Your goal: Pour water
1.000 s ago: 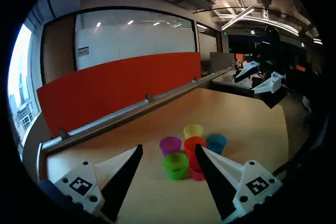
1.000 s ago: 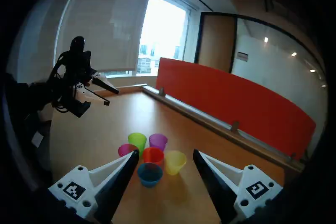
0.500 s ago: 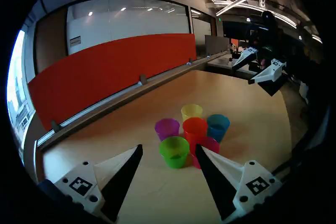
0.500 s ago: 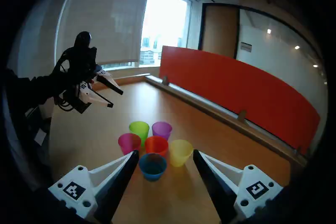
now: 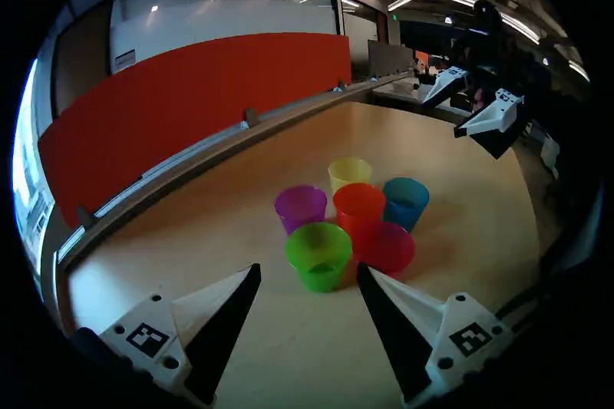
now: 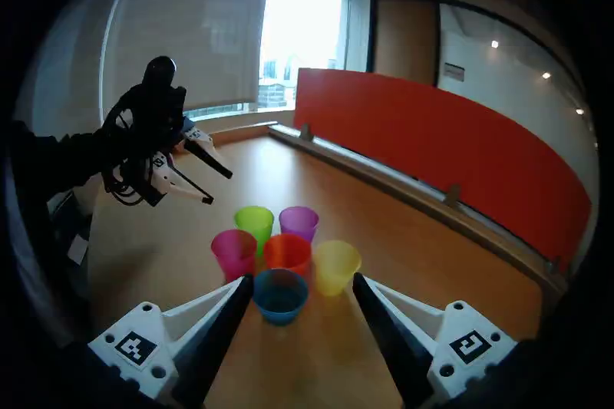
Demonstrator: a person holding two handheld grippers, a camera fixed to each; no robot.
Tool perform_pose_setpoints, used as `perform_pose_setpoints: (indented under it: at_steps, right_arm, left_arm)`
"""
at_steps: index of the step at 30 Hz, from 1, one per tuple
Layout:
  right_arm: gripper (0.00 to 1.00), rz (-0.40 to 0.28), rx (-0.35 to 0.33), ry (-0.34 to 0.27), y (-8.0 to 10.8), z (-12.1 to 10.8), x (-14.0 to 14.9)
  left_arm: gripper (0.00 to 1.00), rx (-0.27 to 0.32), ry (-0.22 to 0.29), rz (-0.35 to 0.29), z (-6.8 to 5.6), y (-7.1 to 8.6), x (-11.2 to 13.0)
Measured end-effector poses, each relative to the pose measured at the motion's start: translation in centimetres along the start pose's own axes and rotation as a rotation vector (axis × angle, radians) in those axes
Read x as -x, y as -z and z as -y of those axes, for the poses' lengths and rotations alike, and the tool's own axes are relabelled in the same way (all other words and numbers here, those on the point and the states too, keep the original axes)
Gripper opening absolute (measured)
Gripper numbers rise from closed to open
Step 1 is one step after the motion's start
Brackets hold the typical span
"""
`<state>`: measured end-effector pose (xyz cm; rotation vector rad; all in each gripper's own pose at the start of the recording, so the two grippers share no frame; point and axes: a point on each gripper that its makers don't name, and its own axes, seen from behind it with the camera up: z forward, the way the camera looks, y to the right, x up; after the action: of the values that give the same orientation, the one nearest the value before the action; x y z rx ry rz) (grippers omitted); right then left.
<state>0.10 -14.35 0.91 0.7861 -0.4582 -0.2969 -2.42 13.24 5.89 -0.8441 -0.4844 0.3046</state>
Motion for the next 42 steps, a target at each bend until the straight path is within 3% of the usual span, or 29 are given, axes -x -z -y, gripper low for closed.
perform_pose_setpoints:
  at_steps: [17,42]
  right_arm:
    - [1.0,0.031,-0.026,-0.007,-2.1,-0.2,1.8]
    - [1.0,0.085,-0.069,-0.001,-5.1,0.7,4.9]
  left_arm:
    - [0.93,0.053,-0.023,0.095,-0.7,-3.6,2.9]
    - [0.93,0.1,-0.065,0.128,-1.2,-7.3,2.5]
